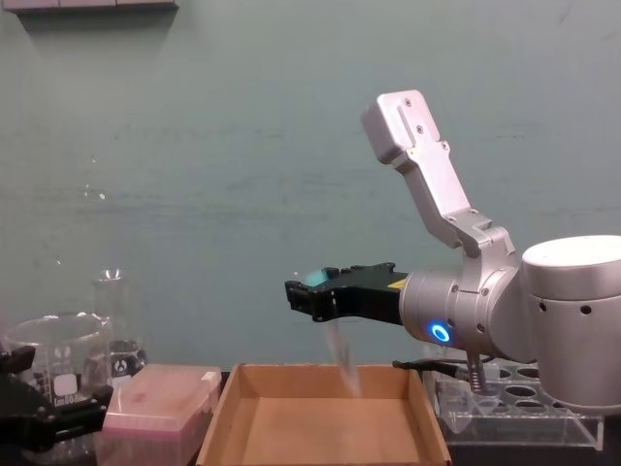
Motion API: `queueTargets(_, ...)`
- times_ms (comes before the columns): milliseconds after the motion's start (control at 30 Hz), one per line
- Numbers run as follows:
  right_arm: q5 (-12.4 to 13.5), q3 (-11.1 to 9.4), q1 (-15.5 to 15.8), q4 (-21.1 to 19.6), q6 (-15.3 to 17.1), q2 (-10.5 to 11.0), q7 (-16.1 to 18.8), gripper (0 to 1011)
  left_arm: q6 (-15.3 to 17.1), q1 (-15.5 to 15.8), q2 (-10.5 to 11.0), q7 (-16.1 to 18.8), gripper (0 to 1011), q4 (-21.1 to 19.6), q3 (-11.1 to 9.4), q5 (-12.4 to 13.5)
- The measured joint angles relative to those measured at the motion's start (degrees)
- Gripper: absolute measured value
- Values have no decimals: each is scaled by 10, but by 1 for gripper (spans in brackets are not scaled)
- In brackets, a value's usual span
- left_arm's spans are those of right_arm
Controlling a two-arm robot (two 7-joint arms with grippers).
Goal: Use the right hand to move the test tube from the test tube rack into the box.
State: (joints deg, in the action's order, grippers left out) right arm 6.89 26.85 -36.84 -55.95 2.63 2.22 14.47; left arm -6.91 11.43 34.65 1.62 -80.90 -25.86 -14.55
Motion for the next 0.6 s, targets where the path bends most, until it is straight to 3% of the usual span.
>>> queueTargets(600,1,0,0,-1,-1,0,1,1002,0,0,0,0,1000,0,0,0)
